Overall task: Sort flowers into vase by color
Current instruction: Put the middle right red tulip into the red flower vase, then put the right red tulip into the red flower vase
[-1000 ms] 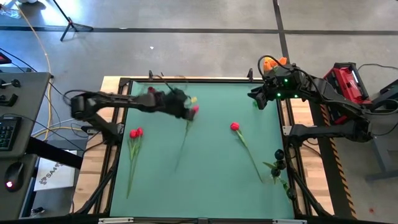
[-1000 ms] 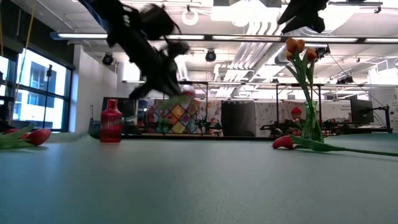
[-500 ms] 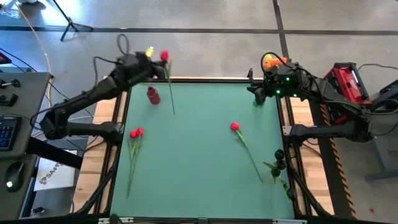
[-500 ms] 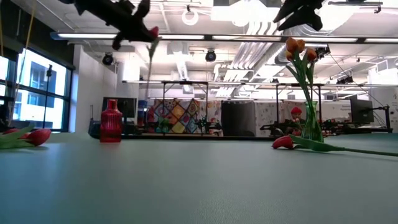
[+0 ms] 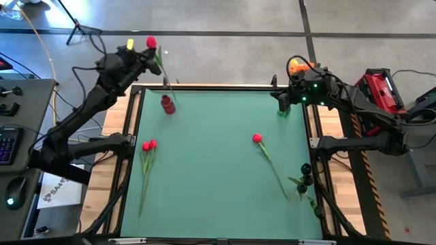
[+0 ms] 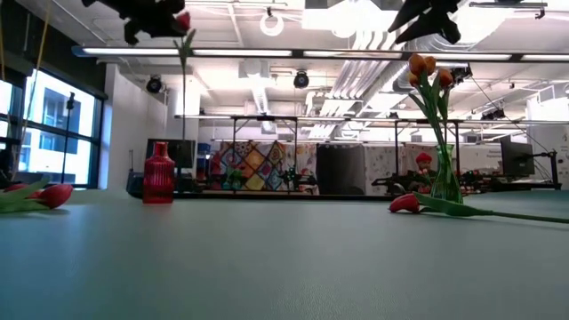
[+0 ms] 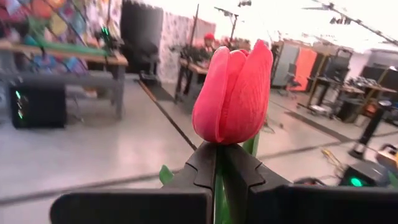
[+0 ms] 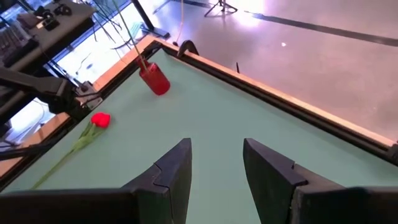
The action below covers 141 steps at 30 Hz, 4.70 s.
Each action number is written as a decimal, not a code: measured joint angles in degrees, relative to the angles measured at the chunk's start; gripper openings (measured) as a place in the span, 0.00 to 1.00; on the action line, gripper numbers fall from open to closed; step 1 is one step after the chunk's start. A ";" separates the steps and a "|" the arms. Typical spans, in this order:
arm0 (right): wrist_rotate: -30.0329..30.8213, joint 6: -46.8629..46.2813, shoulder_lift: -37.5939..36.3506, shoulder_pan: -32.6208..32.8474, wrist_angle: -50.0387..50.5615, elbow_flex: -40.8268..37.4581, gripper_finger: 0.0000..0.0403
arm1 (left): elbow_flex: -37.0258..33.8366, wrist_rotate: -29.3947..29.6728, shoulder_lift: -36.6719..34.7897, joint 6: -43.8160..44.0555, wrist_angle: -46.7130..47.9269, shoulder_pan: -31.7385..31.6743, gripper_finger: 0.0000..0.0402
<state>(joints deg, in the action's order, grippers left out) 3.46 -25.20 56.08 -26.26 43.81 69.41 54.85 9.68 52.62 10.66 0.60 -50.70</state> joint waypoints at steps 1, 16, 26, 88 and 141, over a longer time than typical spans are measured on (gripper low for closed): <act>0.01 0.03 0.09 -0.10 -0.40 0.00 0.33 | 0.00 0.47 -0.64 -0.77 -0.42 -0.07 0.00; -0.77 2.35 4.80 -0.11 -1.92 0.00 0.33 | 0.00 5.01 -6.90 -5.84 3.44 -0.07 0.00; -2.41 4.72 5.48 -0.11 -6.77 0.00 0.33 | 0.00 6.55 -6.88 -4.34 9.07 -0.07 0.00; -9.52 2.32 38.51 6.59 17.68 -1.43 0.33 | -6.54 -0.97 -3.93 10.80 25.14 0.09 0.45; -16.41 13.80 38.94 7.36 -8.24 20.04 0.00 | 4.00 -17.95 -8.62 12.53 24.79 8.89 0.46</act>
<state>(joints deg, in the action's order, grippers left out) -12.95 -11.40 95.03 -18.90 35.57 89.44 58.85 -8.27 44.00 23.19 25.39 -41.80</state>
